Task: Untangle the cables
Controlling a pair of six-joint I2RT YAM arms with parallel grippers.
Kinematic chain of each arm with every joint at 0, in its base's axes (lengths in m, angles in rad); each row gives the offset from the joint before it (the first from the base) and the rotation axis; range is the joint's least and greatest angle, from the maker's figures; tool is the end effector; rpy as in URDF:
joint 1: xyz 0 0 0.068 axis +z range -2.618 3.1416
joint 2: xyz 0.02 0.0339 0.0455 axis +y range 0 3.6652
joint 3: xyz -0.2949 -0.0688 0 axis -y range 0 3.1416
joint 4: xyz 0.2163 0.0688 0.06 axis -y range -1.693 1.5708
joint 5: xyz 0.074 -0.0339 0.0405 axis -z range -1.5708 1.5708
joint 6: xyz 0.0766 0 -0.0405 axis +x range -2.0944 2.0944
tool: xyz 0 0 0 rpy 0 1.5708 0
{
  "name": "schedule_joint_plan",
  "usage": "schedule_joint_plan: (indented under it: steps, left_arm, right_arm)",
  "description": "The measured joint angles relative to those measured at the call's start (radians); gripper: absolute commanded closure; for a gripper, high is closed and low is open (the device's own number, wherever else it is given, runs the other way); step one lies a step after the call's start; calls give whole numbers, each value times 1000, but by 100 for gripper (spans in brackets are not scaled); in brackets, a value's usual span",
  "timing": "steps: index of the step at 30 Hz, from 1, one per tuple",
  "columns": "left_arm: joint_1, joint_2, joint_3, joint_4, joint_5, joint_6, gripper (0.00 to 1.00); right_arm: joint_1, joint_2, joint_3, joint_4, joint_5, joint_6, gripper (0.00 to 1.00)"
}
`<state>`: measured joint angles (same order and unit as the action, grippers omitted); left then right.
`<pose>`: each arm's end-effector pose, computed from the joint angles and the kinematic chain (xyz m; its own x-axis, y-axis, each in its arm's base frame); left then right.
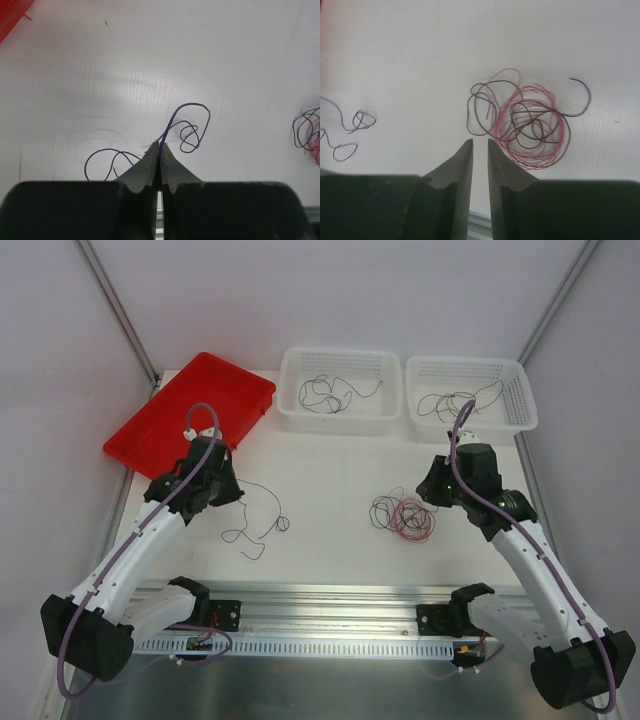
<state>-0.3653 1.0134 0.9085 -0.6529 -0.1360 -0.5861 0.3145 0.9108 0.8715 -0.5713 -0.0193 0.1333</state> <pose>0.1852 -0.0597 0.2978 -0.6797 -0.3268 -0.6567 -0.1369 0.9361 -0.3241 0.1717 0.0574 0.3116 -0.5835 -0.0501 -0.8106 -0.2490 0.9611 0.1199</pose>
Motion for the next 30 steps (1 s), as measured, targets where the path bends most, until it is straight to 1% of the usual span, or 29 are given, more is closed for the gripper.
schedule_joint_plan:
  steps: [2, 6, 10, 17, 24, 27, 30]
  left_arm:
    - [0, 0, 8, 2, 29, -1, 100]
    - [0, 0, 8, 2, 86, -3, 100]
    - [0, -6, 6, 2, 128, -5, 100]
    - [0, -45, -12, 1, 161, -6, 100]
    - [0, -72, -42, 1, 180, -6, 100]
    - [0, -84, -54, 1, 181, -6, 100]
    - [0, -89, -59, 0, 182, -6, 100]
  right_arm:
    - [29, 21, 0, 31, -54, 12, 70]
    - [190, 104, -1, 116, -105, 42, 61]
    - [340, 230, -8, 240, -139, 80, 60]
    - [509, 496, -3, 478, -210, 123, 60]
    - [584, 740, 78, 638, -284, 164, 60]
    - [600, 800, 104, 697, -314, 185, 60]
    - [613, 833, 126, 720, -331, 197, 60]
